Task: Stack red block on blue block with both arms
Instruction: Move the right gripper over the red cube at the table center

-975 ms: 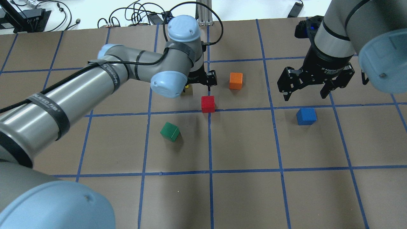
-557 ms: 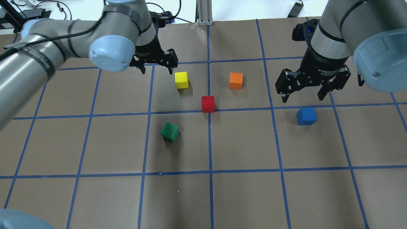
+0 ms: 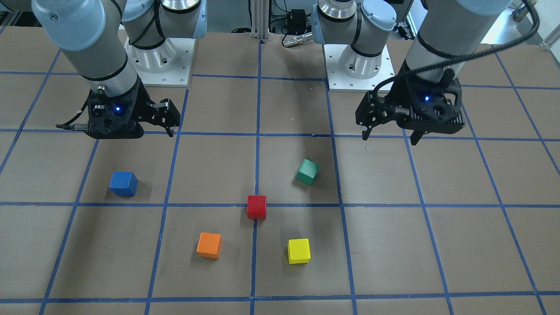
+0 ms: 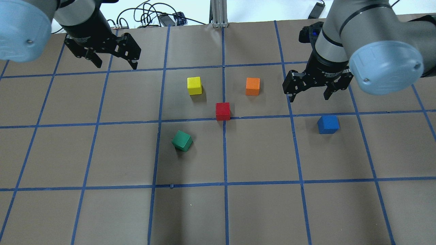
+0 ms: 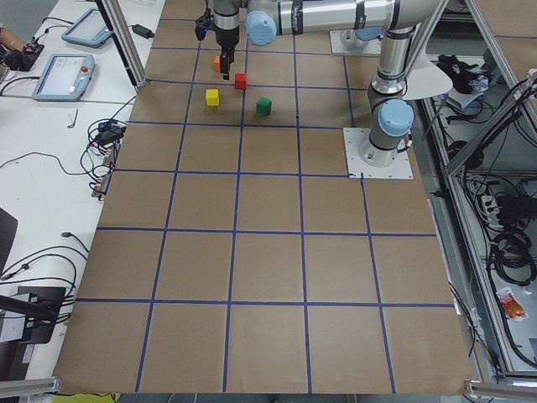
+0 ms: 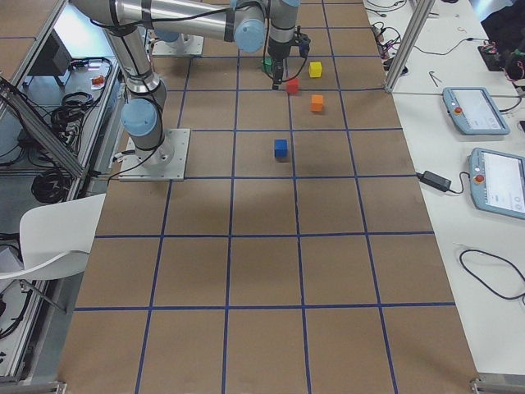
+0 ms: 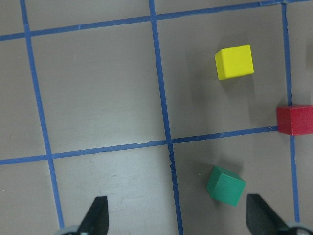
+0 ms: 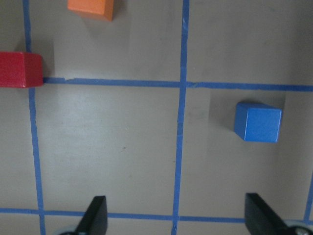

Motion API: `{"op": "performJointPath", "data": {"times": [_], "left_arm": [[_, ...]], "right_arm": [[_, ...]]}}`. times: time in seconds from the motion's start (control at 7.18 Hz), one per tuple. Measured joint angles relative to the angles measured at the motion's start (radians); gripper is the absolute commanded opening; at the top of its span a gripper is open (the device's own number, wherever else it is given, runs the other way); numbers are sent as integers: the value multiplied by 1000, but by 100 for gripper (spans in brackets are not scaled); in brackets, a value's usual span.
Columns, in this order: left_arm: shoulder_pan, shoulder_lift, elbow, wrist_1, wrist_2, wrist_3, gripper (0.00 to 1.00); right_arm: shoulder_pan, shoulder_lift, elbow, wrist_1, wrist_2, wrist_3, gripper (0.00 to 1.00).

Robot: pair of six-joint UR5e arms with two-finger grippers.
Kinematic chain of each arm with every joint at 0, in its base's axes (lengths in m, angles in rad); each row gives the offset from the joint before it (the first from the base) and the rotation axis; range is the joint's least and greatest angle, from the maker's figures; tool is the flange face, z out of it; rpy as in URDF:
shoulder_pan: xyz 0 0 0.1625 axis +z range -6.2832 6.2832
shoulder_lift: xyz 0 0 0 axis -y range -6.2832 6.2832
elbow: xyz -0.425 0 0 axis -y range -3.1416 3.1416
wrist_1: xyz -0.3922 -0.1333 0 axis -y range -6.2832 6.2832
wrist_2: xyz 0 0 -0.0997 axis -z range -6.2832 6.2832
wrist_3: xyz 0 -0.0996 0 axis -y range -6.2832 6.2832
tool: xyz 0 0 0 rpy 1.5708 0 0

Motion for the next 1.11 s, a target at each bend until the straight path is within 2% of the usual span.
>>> {"op": "performJointPath", "data": {"times": [0.28, 0.56, 1.11], "left_arm": [[10, 13, 29, -45, 5, 1, 100], [16, -11, 57, -96, 3, -5, 100], [10, 9, 50, -130, 8, -1, 100]], "right_arm": [[90, 97, -71, -88, -8, 8, 100], [158, 203, -137, -124, -4, 86, 100], [273, 358, -156, -291, 0, 259, 100]]}}
